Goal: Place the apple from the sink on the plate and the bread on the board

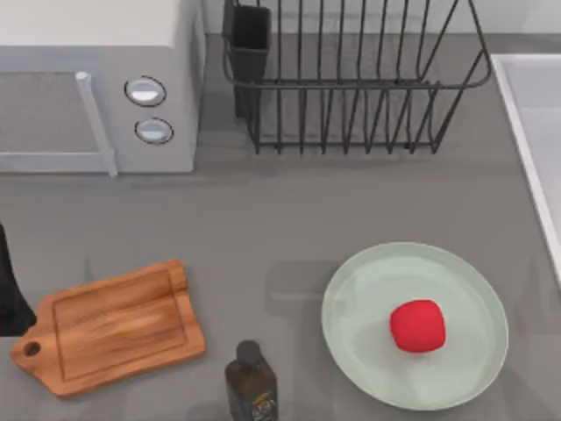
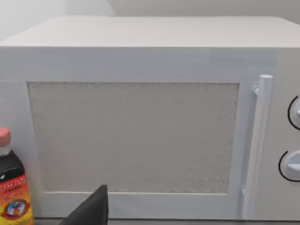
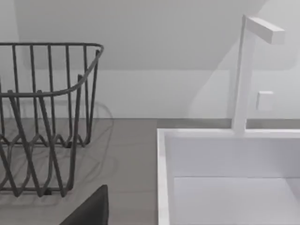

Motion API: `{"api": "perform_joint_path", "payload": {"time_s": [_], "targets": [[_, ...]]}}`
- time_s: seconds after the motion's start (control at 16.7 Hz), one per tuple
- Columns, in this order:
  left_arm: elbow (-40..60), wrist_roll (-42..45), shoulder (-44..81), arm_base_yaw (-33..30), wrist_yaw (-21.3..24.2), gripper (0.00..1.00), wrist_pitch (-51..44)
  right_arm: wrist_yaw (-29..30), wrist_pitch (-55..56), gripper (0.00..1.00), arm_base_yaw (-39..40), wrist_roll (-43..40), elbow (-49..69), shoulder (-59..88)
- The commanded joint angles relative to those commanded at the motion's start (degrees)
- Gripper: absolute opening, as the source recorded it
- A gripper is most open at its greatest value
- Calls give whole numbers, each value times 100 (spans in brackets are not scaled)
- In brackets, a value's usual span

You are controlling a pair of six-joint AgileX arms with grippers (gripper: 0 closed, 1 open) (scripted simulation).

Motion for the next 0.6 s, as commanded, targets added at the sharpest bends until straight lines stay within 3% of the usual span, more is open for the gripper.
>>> {"api": "perform_joint_path", "payload": {"time_s": [0.36,0.6], "targets": [[54,59,63,16,0,100,-47,0,0,100,0,0,0,0],[724,851,911,217,0,100,-637,0,0,100,0,0,0,0]]}}
